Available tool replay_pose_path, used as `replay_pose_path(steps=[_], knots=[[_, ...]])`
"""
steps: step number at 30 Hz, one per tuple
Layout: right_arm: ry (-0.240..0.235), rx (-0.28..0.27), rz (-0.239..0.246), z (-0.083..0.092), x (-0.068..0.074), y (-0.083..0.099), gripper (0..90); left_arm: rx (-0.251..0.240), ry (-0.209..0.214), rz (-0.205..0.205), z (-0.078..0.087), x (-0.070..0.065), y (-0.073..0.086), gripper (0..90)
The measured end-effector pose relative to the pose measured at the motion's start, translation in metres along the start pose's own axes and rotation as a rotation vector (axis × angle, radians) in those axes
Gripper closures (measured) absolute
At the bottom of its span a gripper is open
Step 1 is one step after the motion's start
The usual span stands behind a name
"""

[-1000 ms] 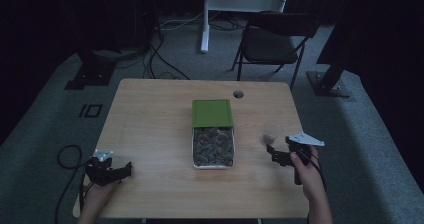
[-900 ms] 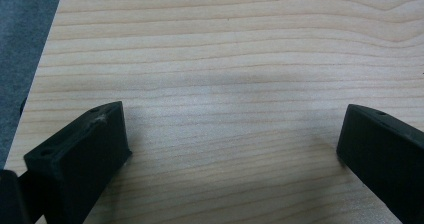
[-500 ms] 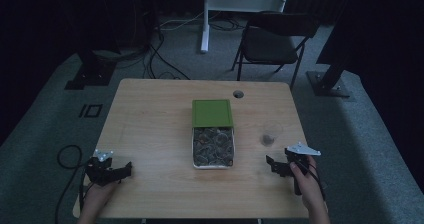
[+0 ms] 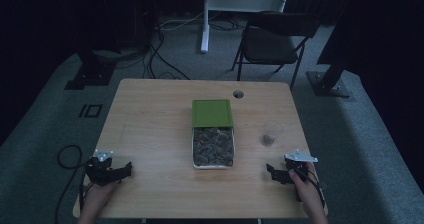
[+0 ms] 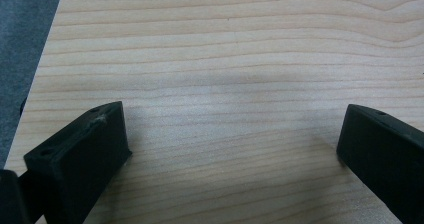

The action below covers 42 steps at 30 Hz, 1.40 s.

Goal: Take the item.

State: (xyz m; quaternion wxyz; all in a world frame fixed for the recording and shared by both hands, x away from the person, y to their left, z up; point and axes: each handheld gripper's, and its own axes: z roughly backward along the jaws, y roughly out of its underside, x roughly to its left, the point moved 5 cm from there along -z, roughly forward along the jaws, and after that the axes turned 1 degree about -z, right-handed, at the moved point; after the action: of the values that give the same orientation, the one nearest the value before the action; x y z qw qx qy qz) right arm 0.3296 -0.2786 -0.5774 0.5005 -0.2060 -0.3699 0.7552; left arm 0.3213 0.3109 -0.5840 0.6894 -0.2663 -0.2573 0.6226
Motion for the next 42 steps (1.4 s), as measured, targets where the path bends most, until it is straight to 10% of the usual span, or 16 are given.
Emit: replay_pose_path(steps=[20,42], knots=[[-0.037,0.047,0.122,0.007,0.004,0.018,13.9,0.0,0.0,0.0,0.0,0.0,0.0,0.5],[-0.058,0.06,0.105,0.006,0.004,0.018,12.8,0.002,-0.01,0.01,0.0,0.0,0.0,0.5]])
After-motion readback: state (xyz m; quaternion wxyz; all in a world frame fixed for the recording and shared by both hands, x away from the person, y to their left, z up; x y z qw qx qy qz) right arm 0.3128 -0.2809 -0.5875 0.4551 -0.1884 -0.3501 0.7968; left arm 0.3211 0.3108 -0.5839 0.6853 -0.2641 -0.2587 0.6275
